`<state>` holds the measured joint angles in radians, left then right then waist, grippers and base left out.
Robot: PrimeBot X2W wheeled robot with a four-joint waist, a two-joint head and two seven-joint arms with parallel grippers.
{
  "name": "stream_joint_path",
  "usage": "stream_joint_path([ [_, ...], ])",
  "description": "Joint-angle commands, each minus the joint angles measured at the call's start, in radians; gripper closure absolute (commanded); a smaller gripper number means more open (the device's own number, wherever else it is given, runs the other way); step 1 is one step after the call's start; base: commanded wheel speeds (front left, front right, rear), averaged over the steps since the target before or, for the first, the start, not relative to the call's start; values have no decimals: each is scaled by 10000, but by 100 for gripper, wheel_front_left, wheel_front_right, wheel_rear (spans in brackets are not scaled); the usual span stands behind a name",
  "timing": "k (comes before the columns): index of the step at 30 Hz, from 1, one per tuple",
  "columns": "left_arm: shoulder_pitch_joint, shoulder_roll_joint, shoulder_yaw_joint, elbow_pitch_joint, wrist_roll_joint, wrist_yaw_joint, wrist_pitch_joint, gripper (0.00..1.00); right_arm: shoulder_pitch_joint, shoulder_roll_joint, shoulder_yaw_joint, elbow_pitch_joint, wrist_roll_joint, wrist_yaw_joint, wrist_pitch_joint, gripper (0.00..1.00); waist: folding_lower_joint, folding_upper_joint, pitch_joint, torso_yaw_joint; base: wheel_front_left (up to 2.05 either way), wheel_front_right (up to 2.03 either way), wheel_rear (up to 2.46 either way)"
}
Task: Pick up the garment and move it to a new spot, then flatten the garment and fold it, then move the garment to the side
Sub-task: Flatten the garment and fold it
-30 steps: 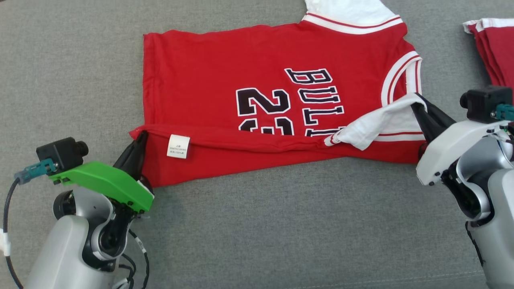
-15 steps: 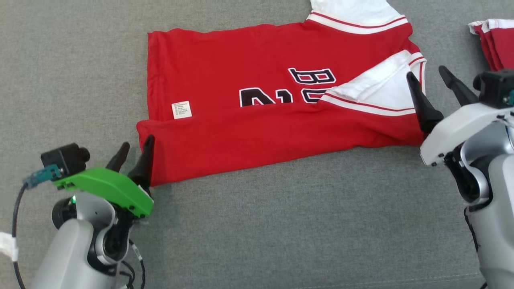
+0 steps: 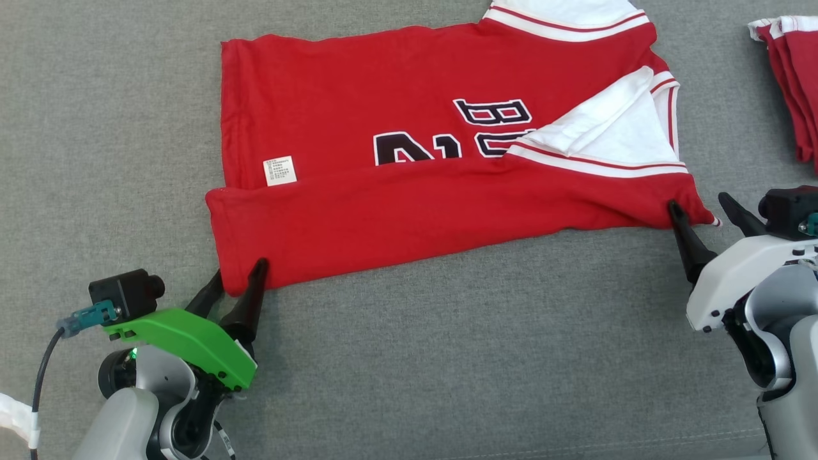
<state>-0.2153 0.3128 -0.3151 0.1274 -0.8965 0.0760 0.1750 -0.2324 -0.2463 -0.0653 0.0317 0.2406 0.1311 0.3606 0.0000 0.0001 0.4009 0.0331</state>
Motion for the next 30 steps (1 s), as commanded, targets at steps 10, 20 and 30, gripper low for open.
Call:
stream_joint_path([
  [10, -110, 50, -200, 7, -111, -233, 215, 0, 13, -78, 551, -177, 360, -11, 353, 29, 0, -1, -26, -11, 0, 0, 0],
  [20, -171, 121, -287, 26, -166, -366, 278, 82, 56, -216, 774, -172, 599, -9, 393, 100, 0, -1, -70, -1, 0, 0, 0],
  [30, 692, 696, -212, -639, -405, -523, 599, 100, 1232, -1972, 1378, -592, 2069, -11, 326, 100, 0, -1, -607, -17, 0, 0, 0],
])
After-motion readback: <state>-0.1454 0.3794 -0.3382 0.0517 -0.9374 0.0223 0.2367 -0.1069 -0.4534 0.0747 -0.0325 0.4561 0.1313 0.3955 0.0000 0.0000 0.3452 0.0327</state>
